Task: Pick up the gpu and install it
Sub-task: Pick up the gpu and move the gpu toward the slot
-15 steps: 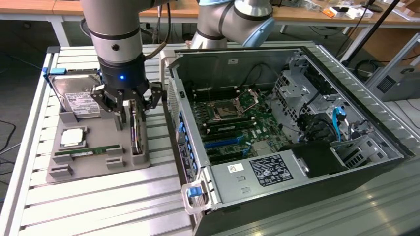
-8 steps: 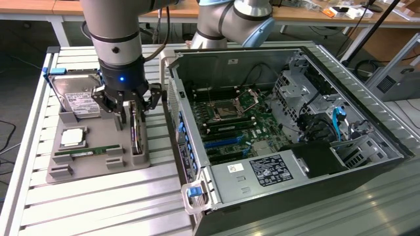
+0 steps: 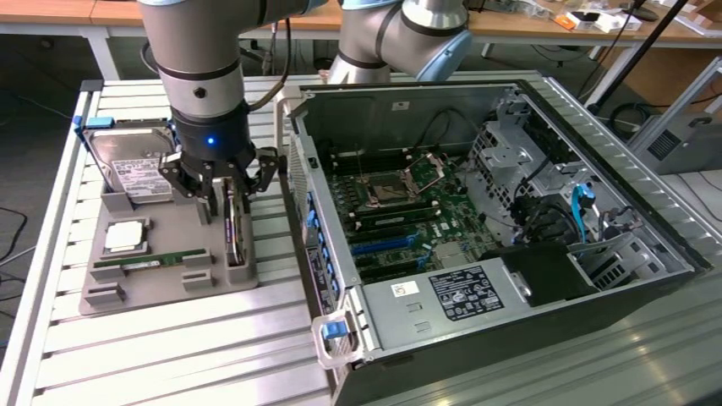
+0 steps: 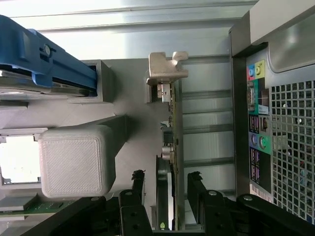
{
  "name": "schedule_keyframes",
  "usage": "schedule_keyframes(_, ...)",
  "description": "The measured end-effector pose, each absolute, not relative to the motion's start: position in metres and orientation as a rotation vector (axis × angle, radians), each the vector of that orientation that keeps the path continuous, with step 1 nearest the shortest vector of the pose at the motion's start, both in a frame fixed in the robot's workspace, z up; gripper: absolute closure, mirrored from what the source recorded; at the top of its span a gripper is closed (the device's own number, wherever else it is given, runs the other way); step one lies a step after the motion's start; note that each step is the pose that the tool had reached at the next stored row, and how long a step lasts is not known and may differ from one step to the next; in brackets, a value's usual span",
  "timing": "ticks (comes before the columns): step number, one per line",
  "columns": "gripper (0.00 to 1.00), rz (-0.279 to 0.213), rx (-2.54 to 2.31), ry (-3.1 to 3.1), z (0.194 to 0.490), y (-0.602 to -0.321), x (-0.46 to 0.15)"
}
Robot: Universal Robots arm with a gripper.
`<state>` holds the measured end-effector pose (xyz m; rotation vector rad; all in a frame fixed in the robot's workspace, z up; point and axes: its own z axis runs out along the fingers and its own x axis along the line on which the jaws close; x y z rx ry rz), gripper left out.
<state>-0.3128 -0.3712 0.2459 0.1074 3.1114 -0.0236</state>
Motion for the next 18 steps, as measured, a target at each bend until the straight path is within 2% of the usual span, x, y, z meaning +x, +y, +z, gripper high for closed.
schedule_keyframes(5, 0.53, -0.023, 0.107, 3.111, 0.2458, -0.3712, -0.3128)
schedule_keyframes(6, 0.60, -0.023, 0.107, 3.111, 0.2458, -0.3712, -0.3128)
schedule_keyframes(7, 0.60, -0.023, 0.107, 3.111, 0.2458, -0.3712, -0.3128)
schedule_keyframes(8, 0.66, -0.024, 0.107, 3.111, 0.2458, -0.3712, -0.3128)
schedule_keyframes(9, 0.66, -0.023, 0.107, 3.111, 0.2458, -0.3712, -0.3128)
schedule_keyframes(10, 0.73, -0.024, 0.107, 3.111, 0.2458, -0.3712, -0.3128)
schedule_keyframes(18, 0.73, -0.024, 0.107, 3.111, 0.2458, -0.3712, -0.3128)
